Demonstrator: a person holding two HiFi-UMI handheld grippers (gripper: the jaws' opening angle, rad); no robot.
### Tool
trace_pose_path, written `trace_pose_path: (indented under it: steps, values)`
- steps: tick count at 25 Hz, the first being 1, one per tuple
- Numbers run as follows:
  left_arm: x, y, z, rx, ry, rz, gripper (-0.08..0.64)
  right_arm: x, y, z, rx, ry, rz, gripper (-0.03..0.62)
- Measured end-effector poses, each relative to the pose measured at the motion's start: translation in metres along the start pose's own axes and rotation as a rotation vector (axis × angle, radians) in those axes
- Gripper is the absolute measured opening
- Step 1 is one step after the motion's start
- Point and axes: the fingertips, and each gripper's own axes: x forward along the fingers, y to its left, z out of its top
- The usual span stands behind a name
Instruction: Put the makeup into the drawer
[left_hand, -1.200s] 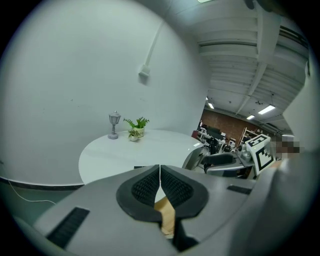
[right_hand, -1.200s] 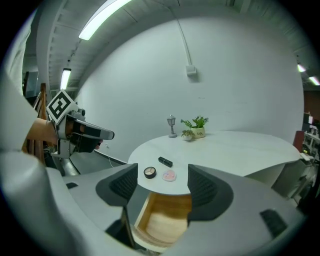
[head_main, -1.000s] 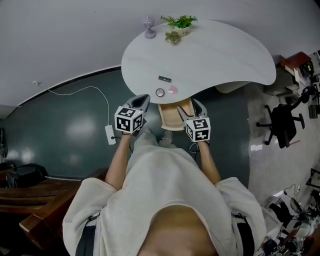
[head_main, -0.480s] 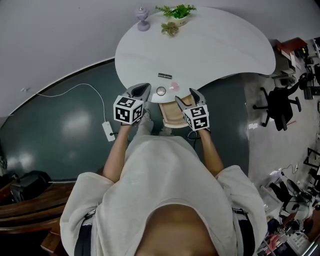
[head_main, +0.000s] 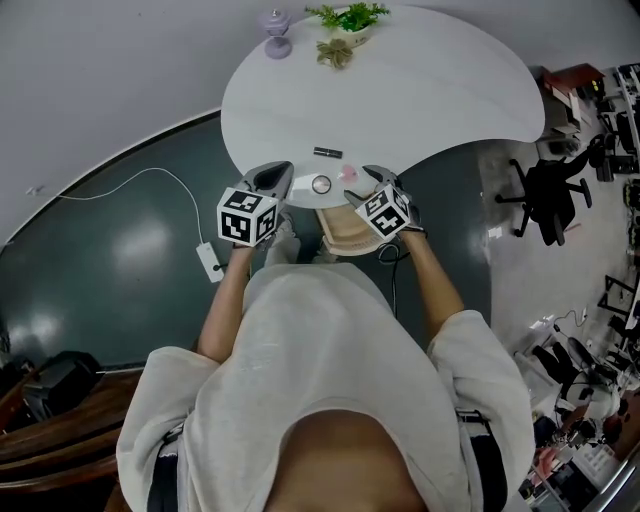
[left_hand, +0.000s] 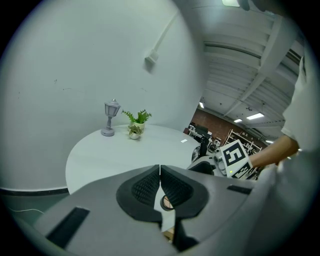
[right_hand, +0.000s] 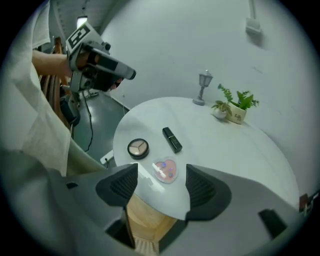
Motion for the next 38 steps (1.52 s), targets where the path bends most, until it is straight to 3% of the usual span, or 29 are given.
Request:
trace_pose_path:
  steps: [7,12,22,30,38]
  values:
    - [-0.007,0.016,-0.009,-0.035,0.006,0.025,0.014,0.029,-0.002,-0.01,-0.323,0.19,0.084,0.278]
    - [-0.013,0.024,-0.016,-0.054,0.01,0.046,0.014,0.044,-0.006,-0.01,-0.415,0.26,0.156,0.265]
    - [-0.02,0.026,-0.02,-0.06,0.009,0.054,0.014,0.05,0.001,-0.012,-0.372,0.293,0.257,0.229]
    - [-0.011,0.015,-0.017,-0.029,0.025,0.018,0.014,0.041,-0.001,-0.019,-0.309,0.275,0.213,0.225]
    - [0.014,-0.019,-0.01,0.037,0.055,-0.08,0.014,-0.005,-0.006,-0.044,-0.087,0.197,0.11,0.225]
